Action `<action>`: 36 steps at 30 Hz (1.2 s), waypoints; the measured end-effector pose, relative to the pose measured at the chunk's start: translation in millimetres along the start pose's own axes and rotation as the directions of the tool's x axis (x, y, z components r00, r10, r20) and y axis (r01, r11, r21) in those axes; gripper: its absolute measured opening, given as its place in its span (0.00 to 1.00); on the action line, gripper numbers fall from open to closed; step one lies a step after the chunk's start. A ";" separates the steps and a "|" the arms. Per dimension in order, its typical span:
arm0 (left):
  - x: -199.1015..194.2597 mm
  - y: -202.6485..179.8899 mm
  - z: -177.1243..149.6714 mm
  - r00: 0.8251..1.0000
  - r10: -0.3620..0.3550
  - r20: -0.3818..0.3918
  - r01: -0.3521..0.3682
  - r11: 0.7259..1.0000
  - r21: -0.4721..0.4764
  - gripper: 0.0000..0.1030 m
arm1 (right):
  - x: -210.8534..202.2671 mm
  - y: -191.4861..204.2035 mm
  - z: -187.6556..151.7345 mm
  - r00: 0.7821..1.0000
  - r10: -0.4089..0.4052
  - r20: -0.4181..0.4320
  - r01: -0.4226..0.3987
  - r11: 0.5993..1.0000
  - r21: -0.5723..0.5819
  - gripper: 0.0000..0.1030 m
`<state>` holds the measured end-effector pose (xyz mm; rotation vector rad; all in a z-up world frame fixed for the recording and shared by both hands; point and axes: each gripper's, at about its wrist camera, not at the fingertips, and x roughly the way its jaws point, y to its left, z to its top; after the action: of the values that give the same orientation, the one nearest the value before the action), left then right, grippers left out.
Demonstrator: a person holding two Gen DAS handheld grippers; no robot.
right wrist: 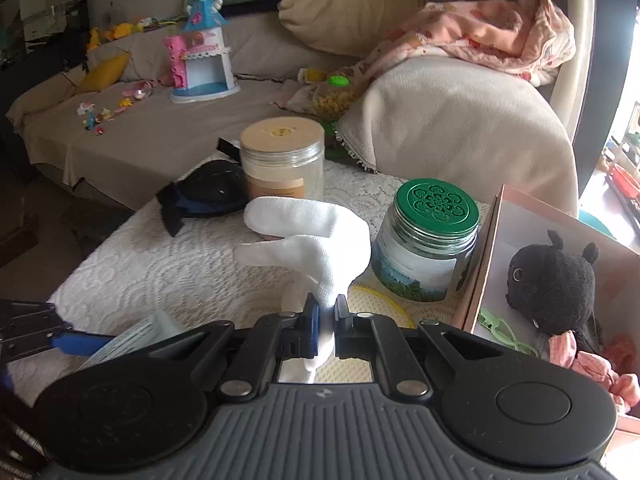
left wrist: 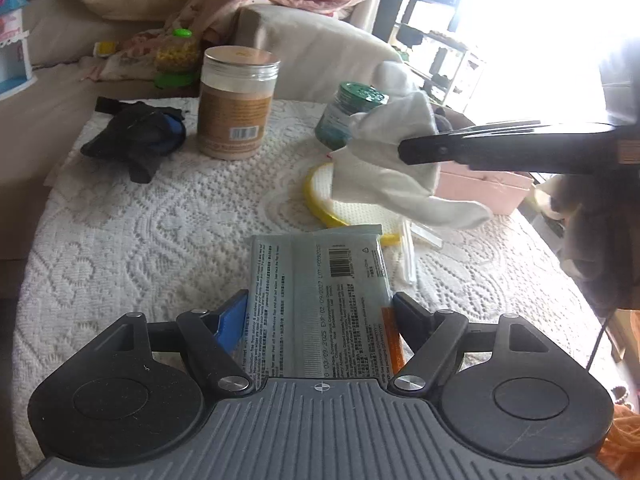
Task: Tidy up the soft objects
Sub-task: 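Lift the wipe pack with the left gripper while right gripper grasps white glove, then lower the wipe pack into the pink box with the left gripper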
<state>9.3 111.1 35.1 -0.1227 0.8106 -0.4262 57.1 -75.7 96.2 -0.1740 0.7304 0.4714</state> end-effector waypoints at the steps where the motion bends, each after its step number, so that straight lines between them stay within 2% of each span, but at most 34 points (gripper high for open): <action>1: 0.5 -3.8 0.0 1.000 -0.004 -0.005 0.004 1.000 0.009 0.79 | -14.5 0.0 -4.2 1.000 0.007 0.019 -0.007 1.000 -0.008 0.07; 5: 1.4 -28.2 -0.7 0.999 -0.041 -0.024 0.042 0.998 0.054 0.79 | -66.0 -8.6 -24.3 0.997 0.006 0.073 -0.005 1.000 -0.010 0.07; 11: 4.4 -80.0 -2.0 0.987 -0.136 -0.085 0.149 0.974 0.169 0.79 | -127.4 -33.4 -61.5 0.984 -0.111 0.141 0.109 0.994 0.021 0.07; 16: 11.6 -119.7 -0.3 0.975 -0.165 -0.149 0.199 0.946 0.257 0.79 | -168.9 -58.5 -91.4 0.956 -0.212 0.201 0.199 0.976 0.086 0.07; 22: 17.1 -155.9 23.2 0.968 -0.182 -0.172 0.226 0.929 0.293 0.79 | -193.4 -91.0 -119.3 0.925 -0.290 0.244 0.256 0.953 0.160 0.07; 26: 23.5 -170.3 66.8 0.980 -0.163 -0.117 0.191 0.937 0.293 0.79 | -194.4 -111.0 -133.8 0.918 -0.302 0.258 0.248 0.943 0.223 0.07; 29: 30.0 -177.4 112.2 0.993 -0.115 0.003 0.109 0.952 0.285 0.79 | -189.3 -122.4 -142.5 0.920 -0.296 0.258 0.224 0.935 0.273 0.07; 32: 44.3 -182.2 149.7 0.991 -0.083 0.107 0.055 0.968 0.247 0.79 | -185.1 -127.0 -147.8 0.921 -0.285 0.267 0.204 0.934 0.295 0.07; 36: 67.1 -191.5 179.4 0.984 -0.067 0.168 0.031 0.978 0.207 0.79 | -180.6 -131.0 -151.0 0.920 -0.283 0.273 0.197 0.932 0.304 0.07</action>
<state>118.5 -100.5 164.1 0.0115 0.5888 -0.5354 -88.5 -302.2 106.1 0.0684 0.4457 0.1509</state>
